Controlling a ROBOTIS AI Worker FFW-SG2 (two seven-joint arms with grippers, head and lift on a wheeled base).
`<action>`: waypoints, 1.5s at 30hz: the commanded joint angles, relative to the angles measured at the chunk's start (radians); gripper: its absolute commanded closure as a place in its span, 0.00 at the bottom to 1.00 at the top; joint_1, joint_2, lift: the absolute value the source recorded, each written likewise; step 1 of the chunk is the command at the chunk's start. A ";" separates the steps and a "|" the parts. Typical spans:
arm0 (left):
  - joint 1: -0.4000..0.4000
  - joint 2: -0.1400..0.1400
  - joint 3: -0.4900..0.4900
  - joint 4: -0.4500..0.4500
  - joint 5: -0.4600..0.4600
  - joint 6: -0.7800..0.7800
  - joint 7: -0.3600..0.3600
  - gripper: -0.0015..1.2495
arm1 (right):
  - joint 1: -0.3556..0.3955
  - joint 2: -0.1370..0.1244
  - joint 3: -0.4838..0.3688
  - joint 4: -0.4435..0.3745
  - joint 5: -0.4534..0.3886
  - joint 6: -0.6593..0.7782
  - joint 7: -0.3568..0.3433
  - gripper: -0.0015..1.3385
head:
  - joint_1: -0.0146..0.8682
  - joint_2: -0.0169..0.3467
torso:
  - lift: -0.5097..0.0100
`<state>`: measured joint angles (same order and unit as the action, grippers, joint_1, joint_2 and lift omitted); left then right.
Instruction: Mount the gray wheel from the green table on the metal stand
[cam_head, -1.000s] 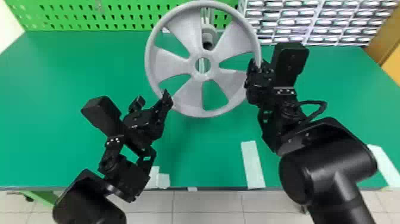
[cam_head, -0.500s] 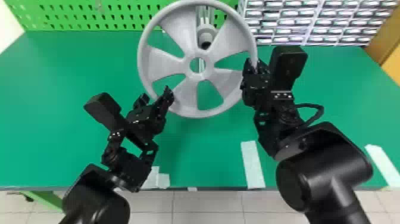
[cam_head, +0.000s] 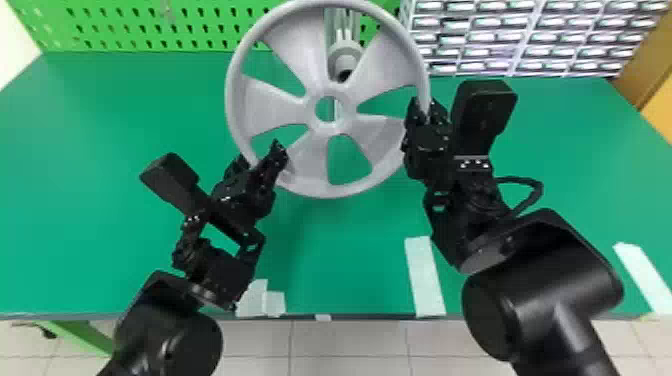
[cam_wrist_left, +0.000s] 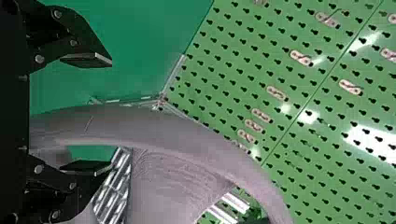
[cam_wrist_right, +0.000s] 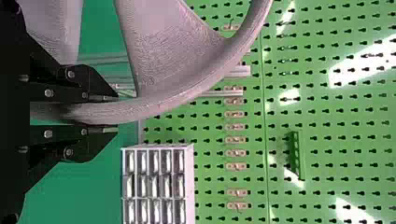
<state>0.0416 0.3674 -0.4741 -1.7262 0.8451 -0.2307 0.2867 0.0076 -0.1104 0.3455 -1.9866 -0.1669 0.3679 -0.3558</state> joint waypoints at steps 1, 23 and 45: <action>-0.005 -0.005 0.008 0.014 0.000 -0.012 0.000 0.38 | 0.002 0.001 0.001 0.000 -0.003 -0.010 0.000 0.99 | 1.00 0.19 | 0.79; -0.057 -0.022 0.006 0.080 0.043 -0.041 -0.089 0.75 | 0.012 0.000 0.007 0.020 0.003 -0.064 0.001 0.99 | 1.00 0.19 | 0.79; -0.149 -0.028 -0.029 0.163 0.060 0.002 -0.175 0.87 | 0.005 0.008 -0.023 0.086 0.047 -0.141 0.024 0.99 | 1.00 0.19 | 0.79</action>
<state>-0.0827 0.3430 -0.4940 -1.5922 0.9076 -0.2321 0.1195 0.0166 -0.1050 0.3313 -1.9159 -0.1301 0.2399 -0.3326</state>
